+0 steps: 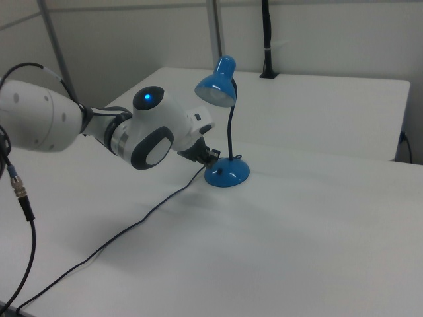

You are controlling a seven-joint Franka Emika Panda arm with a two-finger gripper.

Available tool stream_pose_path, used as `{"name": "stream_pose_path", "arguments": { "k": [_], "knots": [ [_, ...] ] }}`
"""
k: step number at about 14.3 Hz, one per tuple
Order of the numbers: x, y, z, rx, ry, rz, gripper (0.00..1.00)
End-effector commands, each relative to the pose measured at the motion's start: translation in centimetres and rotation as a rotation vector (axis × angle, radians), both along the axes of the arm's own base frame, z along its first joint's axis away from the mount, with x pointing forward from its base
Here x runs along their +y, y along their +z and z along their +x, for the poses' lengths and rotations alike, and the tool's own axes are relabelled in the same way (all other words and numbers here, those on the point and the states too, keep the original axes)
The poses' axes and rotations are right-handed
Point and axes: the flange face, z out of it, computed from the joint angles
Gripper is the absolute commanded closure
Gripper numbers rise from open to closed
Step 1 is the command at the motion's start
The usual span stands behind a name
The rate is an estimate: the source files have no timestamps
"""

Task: Turn on the lamp
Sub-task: 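Lower the gripper onto the switch on the lamp base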

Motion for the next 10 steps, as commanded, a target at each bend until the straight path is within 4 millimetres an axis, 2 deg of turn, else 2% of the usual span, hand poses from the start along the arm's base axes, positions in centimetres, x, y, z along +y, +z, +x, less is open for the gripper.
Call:
{"name": "stream_pose_path", "arguments": {
  "k": [1,4,6,10],
  "knots": [
    [0.0,-1.1,2.4,-0.03,-0.015,0.003,0.99],
    [0.1,-2.5,4.0,-0.03,-0.006,-0.011,0.99],
    [0.0,-3.2,4.2,-0.024,-0.008,-0.011,0.99],
    [0.2,-3.5,5.3,-0.037,-0.01,-0.009,0.99]
  ]
}}
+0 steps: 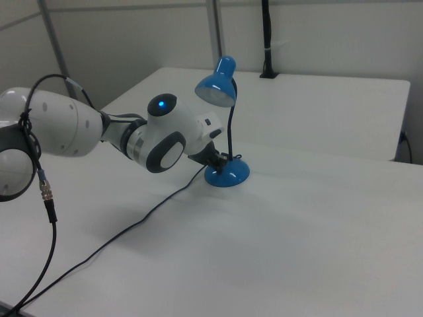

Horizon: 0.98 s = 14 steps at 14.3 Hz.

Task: Turn on the lamp
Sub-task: 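Lower the gripper onto the switch on the lamp base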

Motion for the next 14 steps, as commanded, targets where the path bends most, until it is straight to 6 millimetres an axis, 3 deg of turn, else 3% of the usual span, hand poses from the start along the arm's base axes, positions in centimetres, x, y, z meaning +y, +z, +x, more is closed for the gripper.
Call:
{"name": "stream_pose_path", "arguments": {
  "k": [1,14],
  "knots": [
    [0.4,-0.4,1.2,-0.032,-0.019,0.014,0.99],
    [1.0,-1.5,2.1,-0.032,-0.018,0.01,0.99]
  ]
}}
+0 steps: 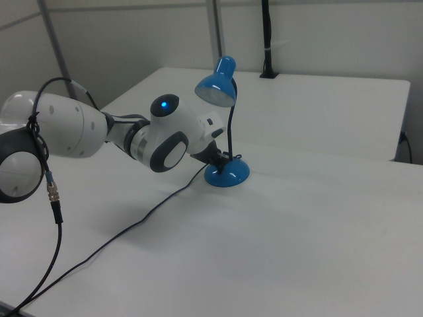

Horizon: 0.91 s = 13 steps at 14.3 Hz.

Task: Turn on the lamp
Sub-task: 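Press down on the base switch with the gripper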

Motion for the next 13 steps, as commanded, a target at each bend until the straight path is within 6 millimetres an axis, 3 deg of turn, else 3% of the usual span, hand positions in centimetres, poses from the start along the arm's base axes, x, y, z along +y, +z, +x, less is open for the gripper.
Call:
{"name": "stream_pose_path", "arguments": {
  "k": [1,5,7,11,13],
  "knots": [
    [0.6,-1.0,1.2,-0.027,-0.008,0.004,0.99],
    [0.8,-1.3,2.0,-0.036,-0.02,0.01,0.99],
    [1.3,1.3,1.7,-0.064,-0.013,0.015,0.99],
    [0.7,5.3,-2.3,-0.053,-0.016,0.032,0.99],
    [0.7,6.6,-5.3,-0.035,-0.023,0.051,0.99]
  ]
}}
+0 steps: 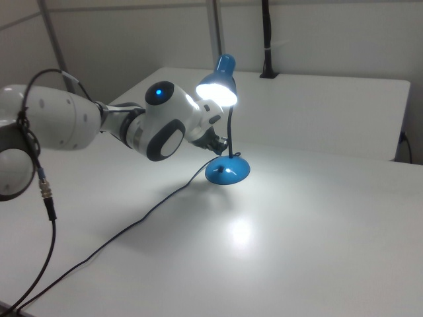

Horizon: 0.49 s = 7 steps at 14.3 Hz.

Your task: Turn on the lamp

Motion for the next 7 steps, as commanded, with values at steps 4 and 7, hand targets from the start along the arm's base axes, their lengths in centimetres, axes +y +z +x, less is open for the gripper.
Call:
{"name": "stream_pose_path", "arguments": {
  "k": [4,7],
  "knots": [
    [1.5,5.3,-11.1,0.241,0.019,0.136,0.96],
    [0.0,10.0,-15.0,0.448,-0.045,0.149,0.85]
  ]
}}
